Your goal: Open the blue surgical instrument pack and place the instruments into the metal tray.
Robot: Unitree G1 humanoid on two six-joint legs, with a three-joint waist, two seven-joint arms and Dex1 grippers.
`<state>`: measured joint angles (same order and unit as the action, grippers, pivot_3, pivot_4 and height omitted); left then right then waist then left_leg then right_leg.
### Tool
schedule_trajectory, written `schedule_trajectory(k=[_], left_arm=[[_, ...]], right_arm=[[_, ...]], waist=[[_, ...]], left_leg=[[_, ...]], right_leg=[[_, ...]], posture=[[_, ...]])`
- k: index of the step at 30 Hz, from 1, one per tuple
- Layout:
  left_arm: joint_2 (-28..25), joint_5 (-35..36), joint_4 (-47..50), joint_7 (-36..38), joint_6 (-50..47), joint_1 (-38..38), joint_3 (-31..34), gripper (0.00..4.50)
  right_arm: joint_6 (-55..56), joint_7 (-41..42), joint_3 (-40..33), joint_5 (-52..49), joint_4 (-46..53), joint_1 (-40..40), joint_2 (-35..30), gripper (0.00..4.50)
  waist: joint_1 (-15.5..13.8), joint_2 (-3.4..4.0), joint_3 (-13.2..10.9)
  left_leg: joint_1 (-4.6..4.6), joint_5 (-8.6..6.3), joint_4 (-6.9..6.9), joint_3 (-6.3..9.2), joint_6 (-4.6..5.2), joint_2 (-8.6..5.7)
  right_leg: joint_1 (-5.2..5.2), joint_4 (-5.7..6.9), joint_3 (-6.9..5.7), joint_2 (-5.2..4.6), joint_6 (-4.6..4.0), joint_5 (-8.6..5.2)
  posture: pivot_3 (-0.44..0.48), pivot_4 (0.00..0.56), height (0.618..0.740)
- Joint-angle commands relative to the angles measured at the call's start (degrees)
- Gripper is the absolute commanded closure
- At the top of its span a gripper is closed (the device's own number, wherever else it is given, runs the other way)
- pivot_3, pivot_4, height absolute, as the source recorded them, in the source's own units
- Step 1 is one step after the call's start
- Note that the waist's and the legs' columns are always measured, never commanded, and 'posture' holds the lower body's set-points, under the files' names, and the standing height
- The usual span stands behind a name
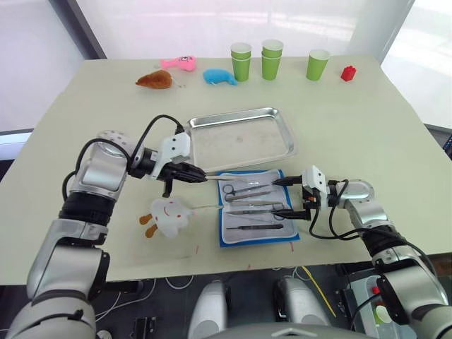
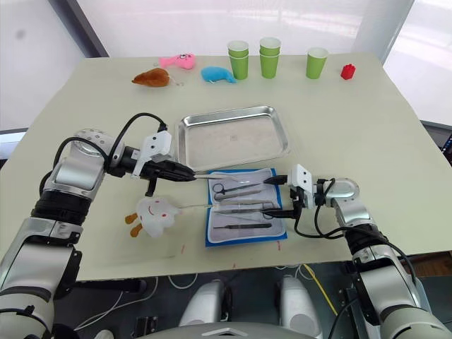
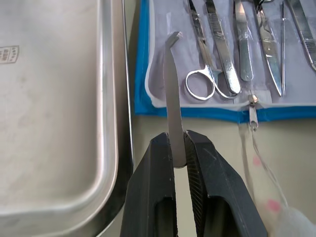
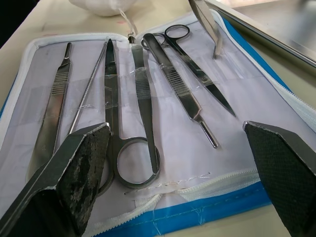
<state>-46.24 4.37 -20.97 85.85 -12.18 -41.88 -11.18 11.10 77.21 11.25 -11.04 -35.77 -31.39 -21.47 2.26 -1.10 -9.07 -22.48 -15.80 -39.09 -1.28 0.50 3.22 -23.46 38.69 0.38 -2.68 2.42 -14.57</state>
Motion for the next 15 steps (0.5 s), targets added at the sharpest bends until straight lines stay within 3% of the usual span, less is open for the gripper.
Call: schedule_trajectory(k=[1, 11, 15], left_arm=[[-1.7, 1.9, 2.8, 0.4, -0.9, 0.0, 2.3, 4.44], [-7.3, 5.5, 8.1, 2.3, -4.4, 2.4, 4.4, 4.44], [-6.4, 9.1, 8.6, -2.1, -7.3, 2.6, 9.0, 4.44]], right_arm=[[-2.4, 1.0, 4.5, 4.7, -3.5, 3.1, 0.0, 0.00], [-2.1, 1.2, 4.6, 4.8, -4.2, 2.8, 0.3, 0.00], [-2.0, 1.3, 4.7, 4.9, -4.4, 2.6, 0.4, 0.00]], waist=[[0.0, 0.00, 0.0], [0.0, -0.01, 0.0], [0.0, -0.04, 0.0]], left_leg=[[0.00, 0.00, 0.00, 0.00, 0.00, 0.00], [0.02, 0.00, 0.01, -0.02, 0.00, 0.01], [0.04, 0.00, 0.03, -0.02, 0.00, 0.01]], right_leg=[[0.00, 0.00, 0.00, 0.00, 0.00, 0.00], [0.00, 0.00, 0.02, 0.00, 0.00, 0.00], [0.00, 0.00, 0.02, 0.00, 0.00, -0.01]], posture=[[0.000, 0.150, 0.740], [0.000, 0.150, 0.740], [0.000, 0.150, 0.740]])
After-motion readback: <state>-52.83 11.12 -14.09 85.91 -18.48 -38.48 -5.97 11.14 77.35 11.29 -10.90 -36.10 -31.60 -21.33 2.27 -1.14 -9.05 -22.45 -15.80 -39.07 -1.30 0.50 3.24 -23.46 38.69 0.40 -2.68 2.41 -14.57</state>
